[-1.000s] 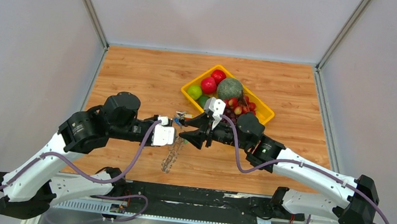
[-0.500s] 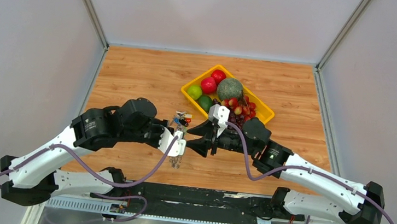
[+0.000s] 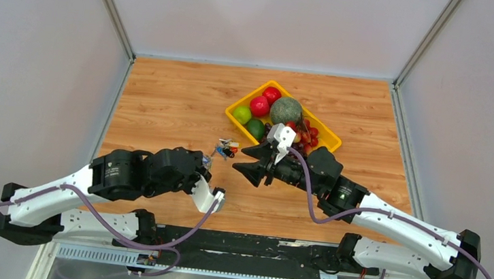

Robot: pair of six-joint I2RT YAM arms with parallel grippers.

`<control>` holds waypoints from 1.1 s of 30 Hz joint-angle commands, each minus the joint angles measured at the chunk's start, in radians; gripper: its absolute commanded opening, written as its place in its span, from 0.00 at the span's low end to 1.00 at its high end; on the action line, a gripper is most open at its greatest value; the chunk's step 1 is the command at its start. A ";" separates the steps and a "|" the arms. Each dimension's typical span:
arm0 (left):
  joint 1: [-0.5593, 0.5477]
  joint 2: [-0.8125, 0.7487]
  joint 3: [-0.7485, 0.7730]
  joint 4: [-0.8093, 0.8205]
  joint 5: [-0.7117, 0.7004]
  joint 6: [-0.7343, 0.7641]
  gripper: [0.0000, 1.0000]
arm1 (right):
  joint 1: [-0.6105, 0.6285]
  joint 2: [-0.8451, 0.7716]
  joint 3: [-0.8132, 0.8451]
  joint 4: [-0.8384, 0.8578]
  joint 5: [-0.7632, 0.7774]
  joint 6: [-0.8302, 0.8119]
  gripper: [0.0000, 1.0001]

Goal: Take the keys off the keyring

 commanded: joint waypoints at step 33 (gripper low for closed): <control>-0.043 -0.029 -0.025 0.163 -0.055 0.057 0.00 | 0.200 0.091 -0.075 0.156 0.106 0.094 0.52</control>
